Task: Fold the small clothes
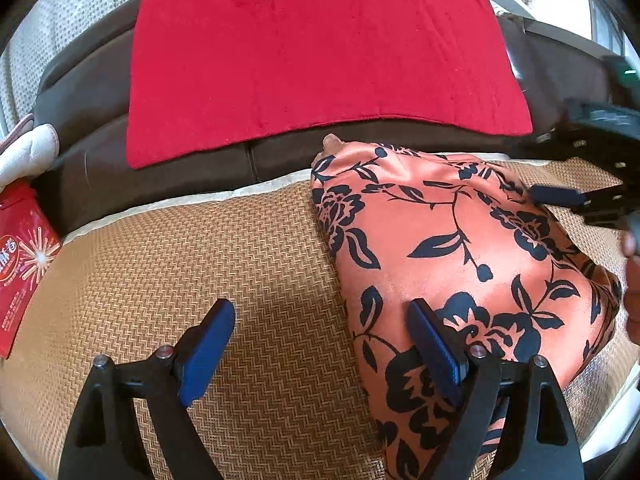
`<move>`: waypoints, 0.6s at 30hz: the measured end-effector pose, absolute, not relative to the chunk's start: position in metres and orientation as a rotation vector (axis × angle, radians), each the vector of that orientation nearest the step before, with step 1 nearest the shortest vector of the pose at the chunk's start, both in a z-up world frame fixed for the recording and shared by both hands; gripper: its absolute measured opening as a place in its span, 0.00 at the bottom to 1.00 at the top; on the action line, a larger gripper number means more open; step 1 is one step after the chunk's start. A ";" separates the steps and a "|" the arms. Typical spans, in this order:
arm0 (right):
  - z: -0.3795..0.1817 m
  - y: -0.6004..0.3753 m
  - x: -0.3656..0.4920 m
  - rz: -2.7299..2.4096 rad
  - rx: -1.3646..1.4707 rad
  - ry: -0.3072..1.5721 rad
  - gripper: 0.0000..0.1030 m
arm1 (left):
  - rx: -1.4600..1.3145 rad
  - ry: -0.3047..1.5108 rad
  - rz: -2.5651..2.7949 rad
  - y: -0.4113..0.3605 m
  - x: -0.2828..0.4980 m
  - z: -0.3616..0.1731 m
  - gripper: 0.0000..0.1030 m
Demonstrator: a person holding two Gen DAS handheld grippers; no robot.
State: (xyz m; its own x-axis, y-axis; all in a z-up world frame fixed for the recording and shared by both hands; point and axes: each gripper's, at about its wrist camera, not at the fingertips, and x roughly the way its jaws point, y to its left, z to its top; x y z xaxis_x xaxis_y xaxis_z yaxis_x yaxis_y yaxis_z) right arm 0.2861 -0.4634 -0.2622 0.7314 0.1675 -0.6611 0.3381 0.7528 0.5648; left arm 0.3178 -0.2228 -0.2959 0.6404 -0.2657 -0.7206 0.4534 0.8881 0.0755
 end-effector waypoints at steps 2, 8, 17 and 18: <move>-0.283 -0.470 0.301 -0.118 0.774 0.843 0.69 | 0.264 0.771 -0.420 -0.224 0.317 -0.295 0.85; -0.287 -0.462 0.307 -0.127 0.733 0.850 0.69 | 0.260 0.775 -0.423 -0.227 0.322 -0.296 0.85; -0.254 -0.455 0.257 -0.072 0.700 0.801 0.70 | 0.264 0.757 -0.404 -0.229 0.317 -0.294 0.85; -0.255 -0.455 0.253 -0.060 0.705 0.809 0.70 | 0.260 0.756 -0.403 -0.230 0.317 -0.293 0.85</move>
State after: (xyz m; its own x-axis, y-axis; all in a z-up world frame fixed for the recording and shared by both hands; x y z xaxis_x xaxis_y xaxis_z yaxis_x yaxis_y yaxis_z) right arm 0.2526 -0.4551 -0.2551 0.7015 0.2100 -0.6811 0.3078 0.7726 0.5552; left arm 0.3167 -0.2296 -0.2933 0.6565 -0.2595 -0.7083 0.4437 0.8922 0.0843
